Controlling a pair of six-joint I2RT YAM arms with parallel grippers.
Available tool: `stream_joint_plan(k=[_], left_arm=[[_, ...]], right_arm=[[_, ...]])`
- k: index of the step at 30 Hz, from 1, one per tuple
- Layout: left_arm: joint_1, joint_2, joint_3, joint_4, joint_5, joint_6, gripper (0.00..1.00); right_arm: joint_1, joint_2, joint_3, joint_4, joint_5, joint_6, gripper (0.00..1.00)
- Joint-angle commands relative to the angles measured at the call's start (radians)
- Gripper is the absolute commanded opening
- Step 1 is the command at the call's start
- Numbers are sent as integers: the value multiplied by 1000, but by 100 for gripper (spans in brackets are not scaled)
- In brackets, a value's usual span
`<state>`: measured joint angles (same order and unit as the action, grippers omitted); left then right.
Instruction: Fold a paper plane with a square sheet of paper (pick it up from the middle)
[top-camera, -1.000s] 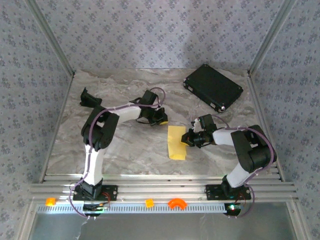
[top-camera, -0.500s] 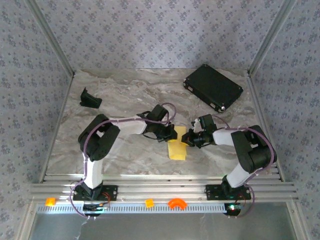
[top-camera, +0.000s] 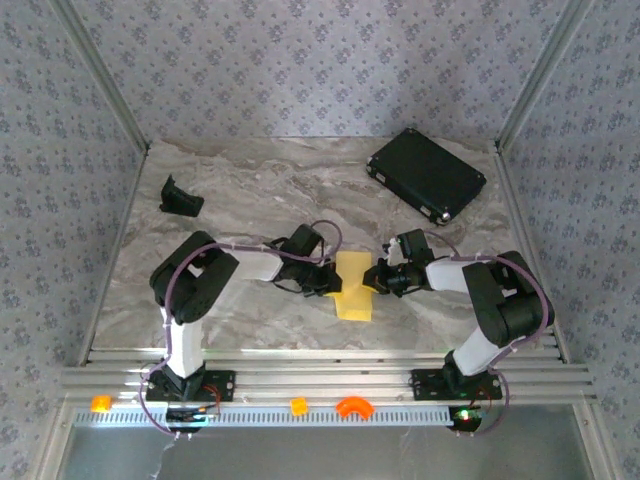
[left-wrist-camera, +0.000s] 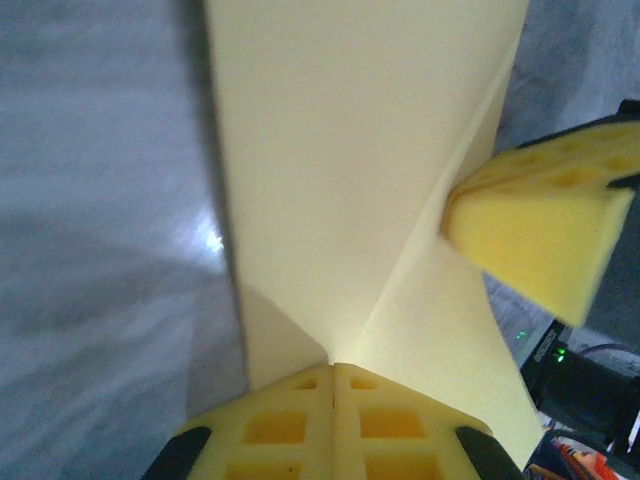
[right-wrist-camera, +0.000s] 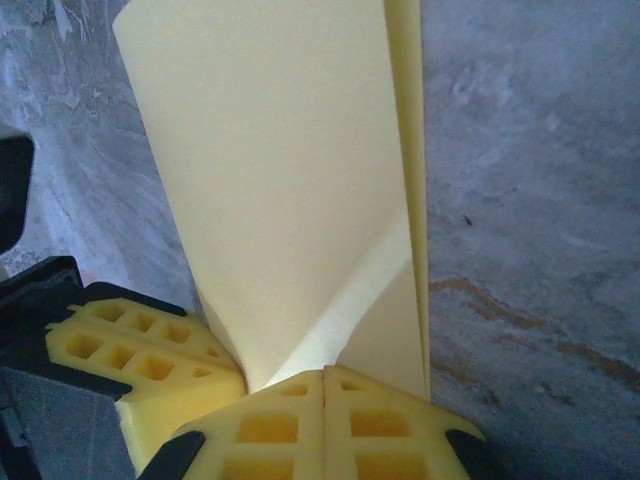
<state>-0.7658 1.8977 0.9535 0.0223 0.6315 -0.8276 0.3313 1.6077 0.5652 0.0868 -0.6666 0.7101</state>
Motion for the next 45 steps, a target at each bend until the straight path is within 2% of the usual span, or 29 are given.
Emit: stream_joint_plan(k=[1, 6, 9, 13, 20, 31, 39, 45], left_arm=[[-1, -64, -33, -101, -40, 14, 2], [-5, -130, 4, -69, -38, -33, 3], [-22, -102, 39, -34, 6, -63, 3], [-63, -20, 83, -56, -4, -74, 2], [-73, 28, -15, 22, -27, -114, 1], [-82, -120, -199, -30, -62, -36, 2], [-96, -223, -143, -36, -108, -52, 2], [-114, -155, -67, 53, -51, -100, 3]], right_arm=[[-12, 17, -42, -125, 93, -1, 0], [-15, 2, -36, -145, 98, -6, 0], [-14, 0, -32, -150, 98, -7, 0], [-14, 0, -39, -143, 106, -3, 0], [-14, -1, -45, -134, 105, -1, 0], [-15, -2, -56, -121, 102, 3, 0], [-14, 3, -56, -110, 98, 7, 0], [-14, -5, -54, -116, 100, 8, 0]])
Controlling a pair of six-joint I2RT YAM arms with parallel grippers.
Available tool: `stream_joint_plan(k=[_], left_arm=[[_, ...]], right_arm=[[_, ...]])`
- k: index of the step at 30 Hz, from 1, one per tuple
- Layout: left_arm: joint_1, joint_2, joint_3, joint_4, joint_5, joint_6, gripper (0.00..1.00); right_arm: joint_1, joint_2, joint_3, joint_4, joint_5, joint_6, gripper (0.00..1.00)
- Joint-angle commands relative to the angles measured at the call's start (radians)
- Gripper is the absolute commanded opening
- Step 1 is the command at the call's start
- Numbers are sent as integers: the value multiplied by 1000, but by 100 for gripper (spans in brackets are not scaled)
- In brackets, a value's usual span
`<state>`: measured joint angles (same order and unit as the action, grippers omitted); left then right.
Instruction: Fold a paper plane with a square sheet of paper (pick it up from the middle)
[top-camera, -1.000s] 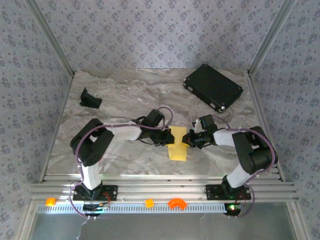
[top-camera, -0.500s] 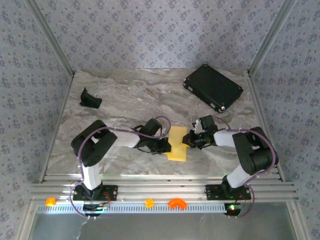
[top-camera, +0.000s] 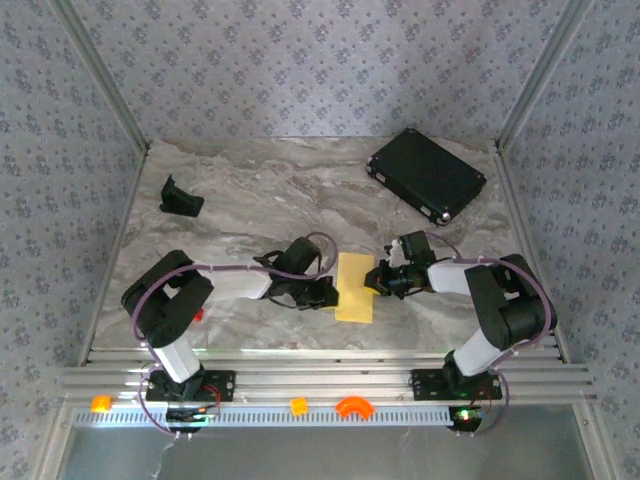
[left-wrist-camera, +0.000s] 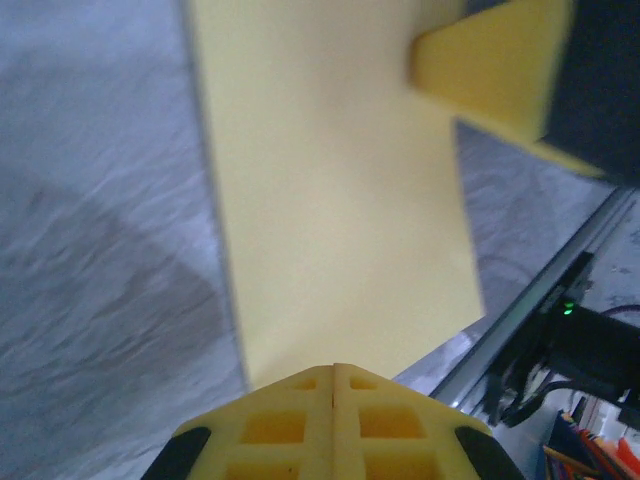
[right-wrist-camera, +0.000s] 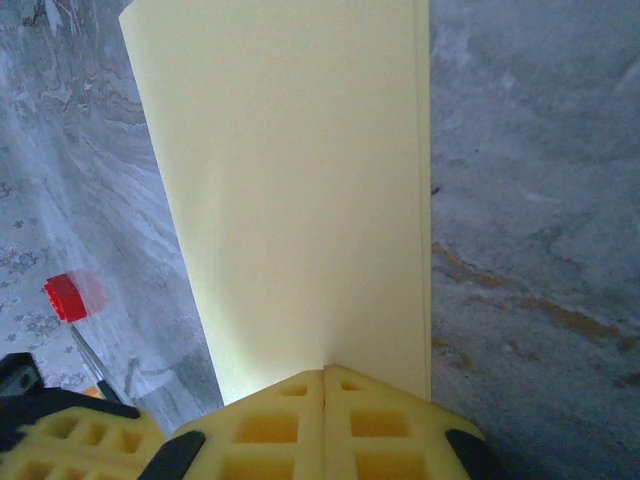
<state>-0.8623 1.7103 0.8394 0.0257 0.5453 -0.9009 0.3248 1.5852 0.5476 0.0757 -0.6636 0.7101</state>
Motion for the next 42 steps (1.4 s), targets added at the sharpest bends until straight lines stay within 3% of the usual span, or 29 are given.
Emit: stream_joint_plan(k=[1, 10, 17, 21, 28, 34, 38, 42], left_arm=[[-25, 52, 63, 50, 43, -26, 3], [-44, 120, 1, 34, 24, -27, 2], [-62, 48, -109, -35, -15, 33, 2], [-97, 16, -97, -145, -80, 92, 2], [-103, -71, -64, -130, -108, 88, 2], [-58, -93, 20, -109, -44, 71, 3], [0, -28, 34, 12, -3, 14, 5], [20, 69, 125, 22, 8, 19, 5]], right_arm=[[-7, 20, -35, -105, 98, 8, 0], [-10, 23, -35, -109, 98, 4, 0], [-12, 29, -34, -104, 95, 4, 0], [-13, 32, -34, -100, 94, 4, 0], [-12, 32, -33, -102, 87, 4, 0], [-12, 24, -31, -104, 85, 4, 0], [-13, 17, -37, -106, 91, 5, 0], [-14, 17, -34, -111, 94, 5, 0]])
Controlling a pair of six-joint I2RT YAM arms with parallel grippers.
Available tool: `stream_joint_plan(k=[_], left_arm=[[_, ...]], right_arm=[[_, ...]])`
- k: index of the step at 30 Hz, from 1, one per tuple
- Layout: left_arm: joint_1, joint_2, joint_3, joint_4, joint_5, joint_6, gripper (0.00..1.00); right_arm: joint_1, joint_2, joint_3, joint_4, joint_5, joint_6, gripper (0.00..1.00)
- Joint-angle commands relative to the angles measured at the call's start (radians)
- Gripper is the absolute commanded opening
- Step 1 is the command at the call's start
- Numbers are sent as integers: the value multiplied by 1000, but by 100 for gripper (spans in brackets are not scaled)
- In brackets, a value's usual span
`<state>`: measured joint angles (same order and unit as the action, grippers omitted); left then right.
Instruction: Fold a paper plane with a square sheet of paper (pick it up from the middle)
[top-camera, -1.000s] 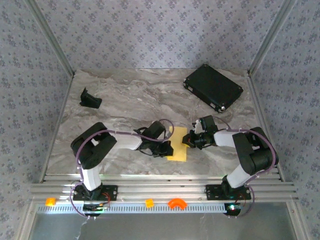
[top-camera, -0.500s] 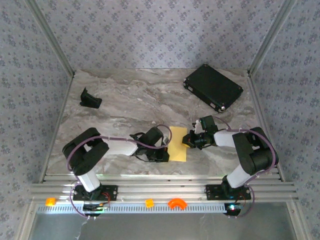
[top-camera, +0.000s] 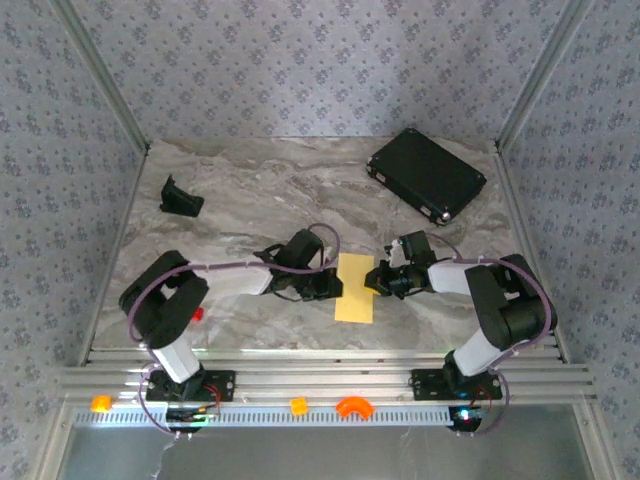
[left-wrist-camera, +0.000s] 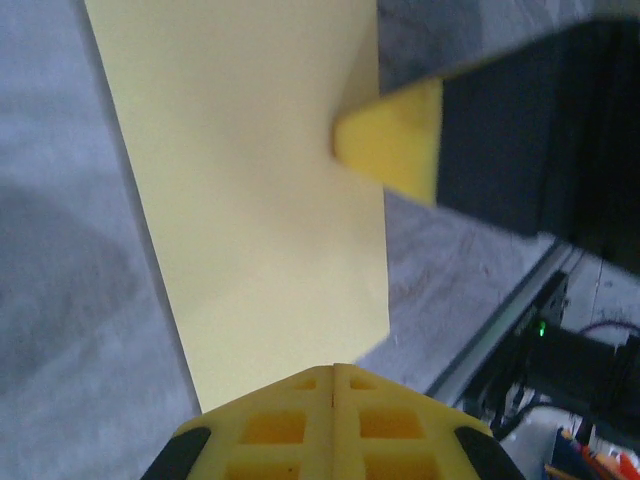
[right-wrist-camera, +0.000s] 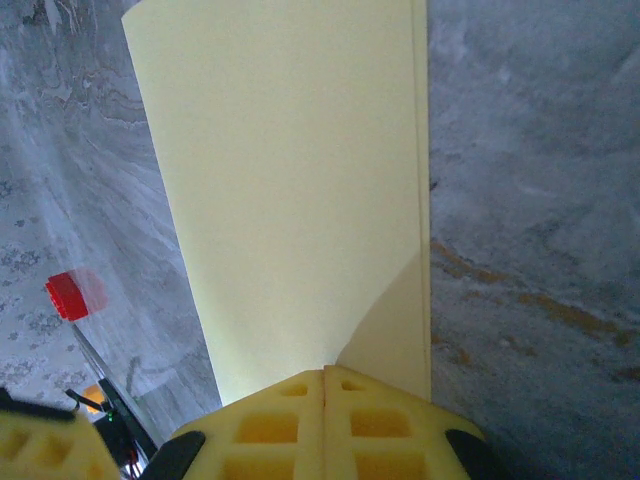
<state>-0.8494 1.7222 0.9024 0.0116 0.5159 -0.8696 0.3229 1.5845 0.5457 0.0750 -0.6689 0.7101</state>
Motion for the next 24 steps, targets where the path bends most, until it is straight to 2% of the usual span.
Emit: stream_joint_plan(k=[1, 5, 8, 11, 17, 24], left_arm=[[11, 82, 83, 41, 38, -13, 5], [34, 158, 125, 22, 41, -21, 5], [45, 182, 79, 86, 80, -46, 5], [44, 195, 46, 43, 105, -3, 4], [43, 144, -57, -86, 54, 95, 5], [6, 1, -37, -172, -6, 133, 6]], right_arm=[[-13, 19, -31, -111, 97, 2, 0], [-12, 24, -31, -109, 95, 2, 0], [-12, 20, -31, -118, 97, -1, 0], [-15, 25, -26, -127, 101, -8, 0], [-13, 23, -38, -115, 109, 1, 0], [-12, 17, -35, -119, 108, 2, 0]])
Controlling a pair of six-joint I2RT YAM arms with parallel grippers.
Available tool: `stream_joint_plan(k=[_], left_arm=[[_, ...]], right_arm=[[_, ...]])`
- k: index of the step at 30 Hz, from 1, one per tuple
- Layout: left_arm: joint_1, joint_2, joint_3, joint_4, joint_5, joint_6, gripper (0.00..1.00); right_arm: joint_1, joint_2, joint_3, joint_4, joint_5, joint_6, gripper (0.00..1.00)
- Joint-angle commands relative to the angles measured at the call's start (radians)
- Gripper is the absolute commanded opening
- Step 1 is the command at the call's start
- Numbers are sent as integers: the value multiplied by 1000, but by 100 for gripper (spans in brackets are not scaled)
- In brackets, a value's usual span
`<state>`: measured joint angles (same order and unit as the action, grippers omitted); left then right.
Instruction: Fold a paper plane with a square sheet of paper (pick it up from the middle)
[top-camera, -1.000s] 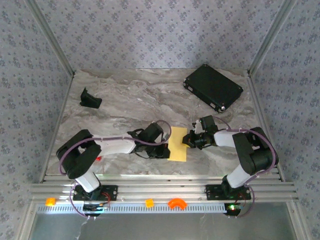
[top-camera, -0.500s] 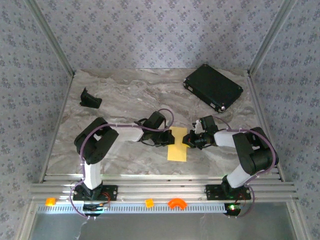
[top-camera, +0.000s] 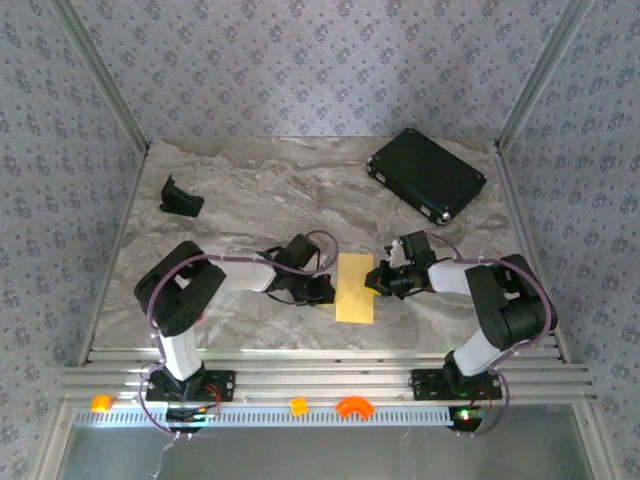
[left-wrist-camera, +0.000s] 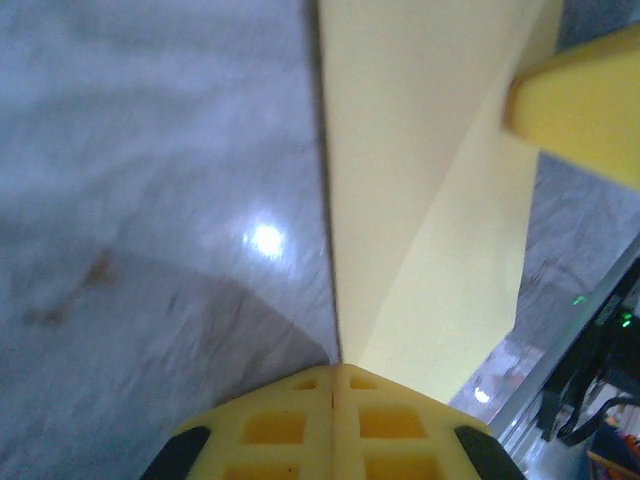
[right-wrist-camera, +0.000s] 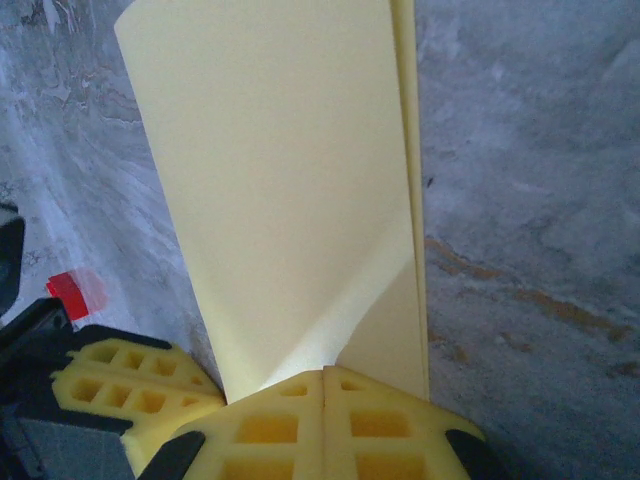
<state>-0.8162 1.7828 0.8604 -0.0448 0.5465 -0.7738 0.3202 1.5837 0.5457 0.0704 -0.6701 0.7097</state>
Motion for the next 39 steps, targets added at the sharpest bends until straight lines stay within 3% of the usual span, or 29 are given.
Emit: stream_joint_plan(k=[1, 9, 14, 19, 24, 30, 39], left_arm=[[-36, -76, 19, -116, -47, 32, 7], [-71, -4, 110, 33, -5, -71, 7], [-73, 80, 138, 26, 21, -62, 7], [-79, 73, 55, -10, 11, -24, 7], [-104, 15, -41, -58, -24, 22, 7], [-178, -37, 0, -244, -151, 126, 7], [-166, -162, 36, -253, -246, 133, 7]], right_arm=[[-9, 15, -35, -114, 110, 2, 0], [-4, 19, -30, -112, 115, 7, 0], [-1, 25, -24, -109, 111, 11, 0], [-3, 21, -23, -119, 114, 6, 0], [-3, 20, -23, -115, 110, 5, 0], [2, 21, -14, -115, 108, 5, 0], [20, 7, 32, -123, 66, -20, 0]])
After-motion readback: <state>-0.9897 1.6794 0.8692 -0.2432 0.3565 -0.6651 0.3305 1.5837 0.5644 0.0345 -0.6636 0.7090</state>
